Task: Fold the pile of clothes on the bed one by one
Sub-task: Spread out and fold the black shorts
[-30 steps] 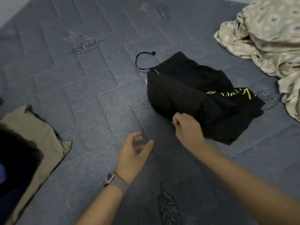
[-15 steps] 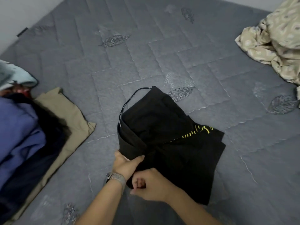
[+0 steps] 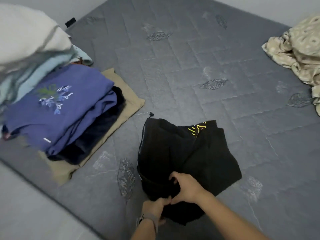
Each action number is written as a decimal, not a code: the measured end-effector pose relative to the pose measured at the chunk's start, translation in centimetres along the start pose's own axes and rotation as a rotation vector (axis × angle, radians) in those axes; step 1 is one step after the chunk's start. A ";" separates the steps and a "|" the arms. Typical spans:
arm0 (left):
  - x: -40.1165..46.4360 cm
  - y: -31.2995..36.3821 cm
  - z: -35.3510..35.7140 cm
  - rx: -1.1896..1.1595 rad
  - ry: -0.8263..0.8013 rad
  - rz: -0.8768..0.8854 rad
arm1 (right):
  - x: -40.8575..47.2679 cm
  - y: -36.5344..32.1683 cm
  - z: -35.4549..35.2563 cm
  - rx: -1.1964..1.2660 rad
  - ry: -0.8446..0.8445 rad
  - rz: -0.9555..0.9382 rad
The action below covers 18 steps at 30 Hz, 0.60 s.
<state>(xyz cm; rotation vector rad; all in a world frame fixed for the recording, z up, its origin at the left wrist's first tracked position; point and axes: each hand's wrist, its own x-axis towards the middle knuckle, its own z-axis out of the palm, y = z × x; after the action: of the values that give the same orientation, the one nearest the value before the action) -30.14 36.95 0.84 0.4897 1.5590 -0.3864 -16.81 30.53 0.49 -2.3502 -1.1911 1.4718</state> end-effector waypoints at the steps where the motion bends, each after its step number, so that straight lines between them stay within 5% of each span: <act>1: -0.2 -0.9 -0.4 -0.009 0.016 -0.014 | 0.0 -0.5 1.0 -0.079 -0.007 0.015; 13: 4.1 -2.2 -0.4 -0.105 0.002 0.091 | 3.8 -0.7 3.6 -0.213 0.069 0.155; 18: 4.1 -3.6 -0.1 0.005 0.132 0.271 | 2.3 -1.1 3.6 -0.130 0.147 0.110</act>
<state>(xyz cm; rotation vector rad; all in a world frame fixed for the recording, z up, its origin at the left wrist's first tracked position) -32.21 34.29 -3.41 0.7327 1.5928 -0.1515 -19.79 31.81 -2.50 -2.5975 -1.1710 1.2596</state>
